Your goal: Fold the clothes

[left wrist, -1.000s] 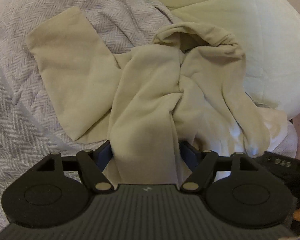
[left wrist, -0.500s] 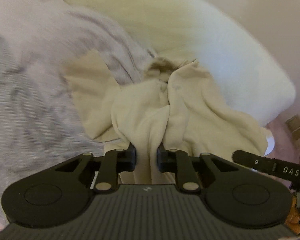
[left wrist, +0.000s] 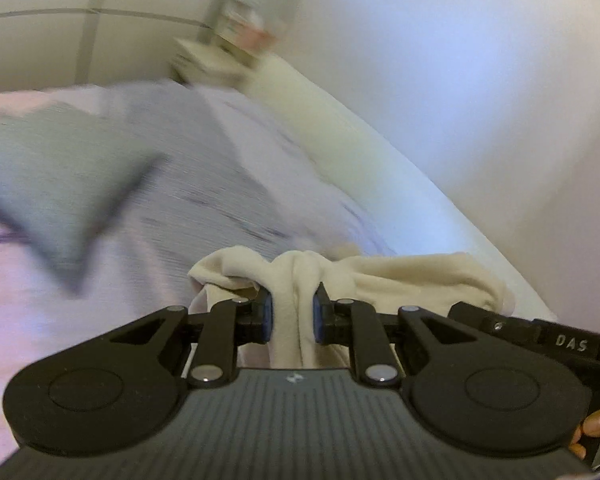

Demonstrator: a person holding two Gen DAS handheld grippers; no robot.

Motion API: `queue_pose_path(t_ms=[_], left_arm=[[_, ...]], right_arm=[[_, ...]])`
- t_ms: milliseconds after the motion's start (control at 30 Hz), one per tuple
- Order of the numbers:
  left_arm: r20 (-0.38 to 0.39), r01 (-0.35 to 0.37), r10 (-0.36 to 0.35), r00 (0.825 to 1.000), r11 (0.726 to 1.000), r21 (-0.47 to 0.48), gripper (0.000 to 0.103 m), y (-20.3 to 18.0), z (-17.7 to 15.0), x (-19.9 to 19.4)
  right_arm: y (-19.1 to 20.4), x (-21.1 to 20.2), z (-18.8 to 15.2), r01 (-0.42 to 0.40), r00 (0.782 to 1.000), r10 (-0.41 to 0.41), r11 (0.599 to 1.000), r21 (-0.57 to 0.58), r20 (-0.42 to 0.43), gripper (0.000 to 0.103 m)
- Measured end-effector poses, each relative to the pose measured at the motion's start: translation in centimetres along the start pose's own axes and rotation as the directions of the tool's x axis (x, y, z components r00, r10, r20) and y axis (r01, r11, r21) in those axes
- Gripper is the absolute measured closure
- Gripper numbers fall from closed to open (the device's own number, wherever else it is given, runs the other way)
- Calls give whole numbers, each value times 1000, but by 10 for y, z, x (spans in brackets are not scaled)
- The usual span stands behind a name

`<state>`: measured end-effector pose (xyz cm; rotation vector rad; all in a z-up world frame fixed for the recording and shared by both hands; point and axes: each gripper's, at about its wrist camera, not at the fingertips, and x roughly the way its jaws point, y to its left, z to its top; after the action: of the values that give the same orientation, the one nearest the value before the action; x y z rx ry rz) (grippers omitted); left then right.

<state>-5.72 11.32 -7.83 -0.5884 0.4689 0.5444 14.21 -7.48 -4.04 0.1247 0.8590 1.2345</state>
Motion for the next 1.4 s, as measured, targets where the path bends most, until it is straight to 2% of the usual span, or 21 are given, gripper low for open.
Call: queue_pose_path(t_ms=[133,233,333,433,533,567,600,633,667,700,767,833,900,967,1033,1100,1300,1333,1400], left_arm=[[92,-102,108,990,992,-71,88,55,-6,-104],[161,-171,187,969,980,-105,89,92,-4,-175],[252,-232,256,933,965,-122,89,115,6,-253],[345,-282,308,887,951,-125,88,128,18,-320],[378,-341,373,847,928,-151,86,143,27,-362],[352,-374,407,843,913,-161,85,151,27,-366],[311,-413,446,839,895,-169,81,160,25,-367],[256,-460,493,831,869,-182,81,169,19,-367],[187,-513,547,816,834,-201,82,178,9,-363],[126,-556,587,799,803,-214,83,186,-4,-359],[23,-615,636,771,755,-227,82,199,-39,-351],[-95,-668,669,737,701,-250,82,208,-79,-345],[-204,-696,667,716,663,-275,82,216,-120,-341],[-284,-705,645,709,647,-291,82,213,-156,-343],[-331,-710,629,703,638,-297,82,202,-180,-340],[-359,-712,616,701,634,-302,82,188,-198,-337],[-348,-691,599,722,654,-307,79,144,-223,-334],[-349,-694,601,719,653,-303,77,137,-228,-334],[-364,-710,612,702,642,-290,77,126,-242,-337]], right_arm=[[83,20,-22,-135,990,134,990,-44,-36,89],[153,29,-37,-225,974,223,969,-102,-34,89],[222,38,-42,-312,949,315,935,-167,-13,89],[281,46,-39,-378,919,393,898,-224,27,89],[333,53,-38,-414,892,447,869,-270,71,89],[349,59,-39,-415,892,449,864,-284,60,87],[362,72,-42,-397,909,416,868,-297,0,68],[373,85,-48,-371,927,369,875,-312,-67,54],[380,99,-59,-328,944,296,885,-331,-145,30],[384,110,-70,-295,950,233,888,-352,-210,29],[380,116,-103,-282,940,170,876,-392,-296,29],[361,125,-138,-271,914,101,873,-405,-393,29],[332,120,-175,-262,874,39,878,-401,-484,29],[305,110,-205,-273,830,-4,870,-410,-558,29],[280,108,-226,-288,801,-34,853,-435,-597,29],[273,83,-243,-300,792,-52,835,-462,-608,29],[266,44,-264,-350,772,-49,799,-488,-634,29],[264,39,-266,-353,769,-50,798,-489,-638,29],[260,29,-273,-356,758,-57,798,-486,-649,29]])
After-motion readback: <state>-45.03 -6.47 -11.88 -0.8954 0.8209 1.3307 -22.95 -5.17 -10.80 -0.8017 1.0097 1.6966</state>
